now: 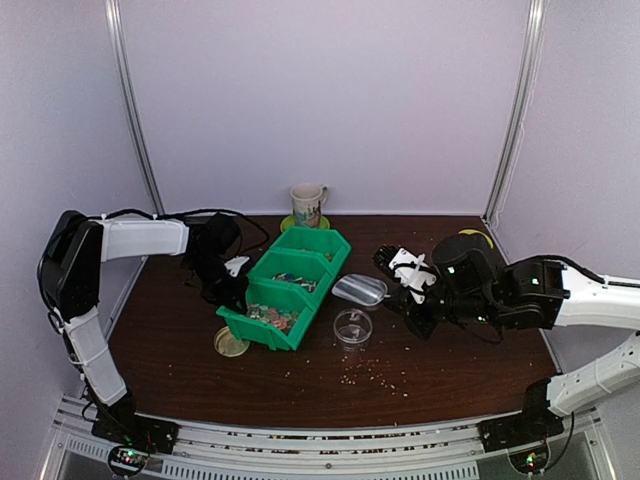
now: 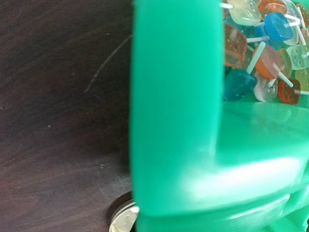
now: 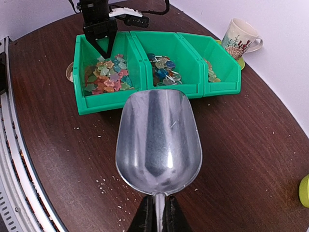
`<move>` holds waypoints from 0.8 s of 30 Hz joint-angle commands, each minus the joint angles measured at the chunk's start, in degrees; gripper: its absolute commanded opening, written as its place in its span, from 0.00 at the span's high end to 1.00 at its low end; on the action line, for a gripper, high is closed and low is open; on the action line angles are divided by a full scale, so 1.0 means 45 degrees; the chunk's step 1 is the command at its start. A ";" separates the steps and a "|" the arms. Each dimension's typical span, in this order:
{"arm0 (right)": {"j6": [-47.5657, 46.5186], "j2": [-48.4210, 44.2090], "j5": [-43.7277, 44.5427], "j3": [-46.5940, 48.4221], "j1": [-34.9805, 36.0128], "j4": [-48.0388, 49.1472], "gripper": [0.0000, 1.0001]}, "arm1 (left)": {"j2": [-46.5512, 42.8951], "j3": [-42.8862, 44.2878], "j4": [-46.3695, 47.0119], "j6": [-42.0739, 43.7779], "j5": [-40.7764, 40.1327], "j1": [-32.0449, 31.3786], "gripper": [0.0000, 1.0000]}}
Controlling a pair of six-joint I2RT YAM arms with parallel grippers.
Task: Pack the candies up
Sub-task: Hold the plate at the corner of the board, then adjust the plate at the corner of the board.
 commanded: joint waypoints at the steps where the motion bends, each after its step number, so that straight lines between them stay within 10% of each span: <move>1: 0.0181 0.0205 -0.0347 0.0434 -0.0021 0.0131 1.00 | -0.1284 0.0262 0.1736 -0.0089 0.0103 0.0333 1.00; 24: 0.0272 -0.0071 -0.0649 0.0066 0.0106 0.0482 1.00 | -0.5668 -0.2944 0.0166 0.0276 -0.1653 0.2229 1.00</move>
